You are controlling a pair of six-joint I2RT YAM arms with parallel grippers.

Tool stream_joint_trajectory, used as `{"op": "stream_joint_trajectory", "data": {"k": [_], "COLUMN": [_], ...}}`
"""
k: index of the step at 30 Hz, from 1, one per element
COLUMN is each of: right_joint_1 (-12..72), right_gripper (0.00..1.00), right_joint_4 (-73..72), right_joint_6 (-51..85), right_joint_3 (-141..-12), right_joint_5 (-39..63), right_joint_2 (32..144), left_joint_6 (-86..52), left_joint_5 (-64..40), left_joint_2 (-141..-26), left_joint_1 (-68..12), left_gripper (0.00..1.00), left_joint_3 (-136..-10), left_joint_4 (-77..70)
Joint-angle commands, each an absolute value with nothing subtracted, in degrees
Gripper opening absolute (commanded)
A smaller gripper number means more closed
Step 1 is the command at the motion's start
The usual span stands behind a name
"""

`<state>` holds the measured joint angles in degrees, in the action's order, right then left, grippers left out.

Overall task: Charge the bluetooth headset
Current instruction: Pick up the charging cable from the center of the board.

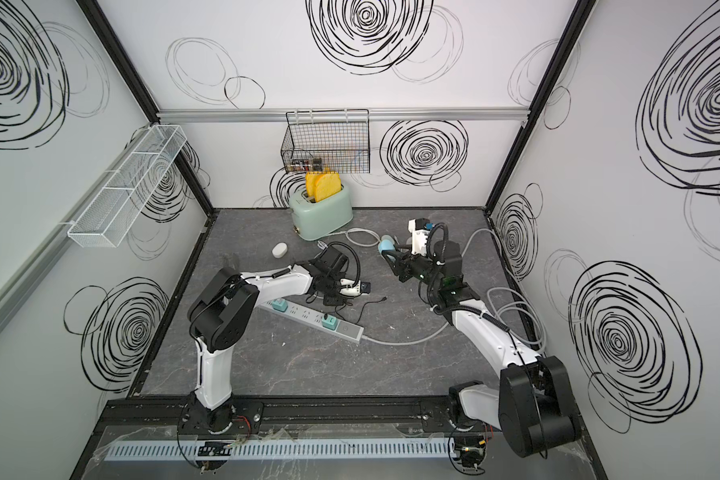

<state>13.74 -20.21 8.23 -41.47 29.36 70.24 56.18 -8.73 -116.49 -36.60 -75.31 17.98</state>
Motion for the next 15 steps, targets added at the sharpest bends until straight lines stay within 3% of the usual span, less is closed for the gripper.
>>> {"op": "stream_joint_trajectory", "data": {"k": [1, 10, 15], "right_joint_1": [13.39, 13.36, 13.36], "right_gripper": [0.18, 0.17, 0.17], "right_joint_4": [-21.89, -21.84, -22.30], "right_joint_6": [8.81, 8.87, 8.99], "right_joint_3": [-41.13, -41.22, -41.20], "right_joint_5": [29.97, 29.89, 29.88], "right_joint_2": [69.09, 68.88, 69.13], "left_joint_6": [57.56, 57.14, 54.10], "left_joint_5": [-7.32, -6.42, -6.68], "left_joint_2": [-120.94, -121.41, -121.80], "left_joint_1": [-37.09, -37.07, -36.71], "left_gripper": [0.17, 0.14, 0.00], "left_joint_3": [-73.84, -75.21, -77.30], "left_joint_4": [25.34, 28.81, 29.05]}}
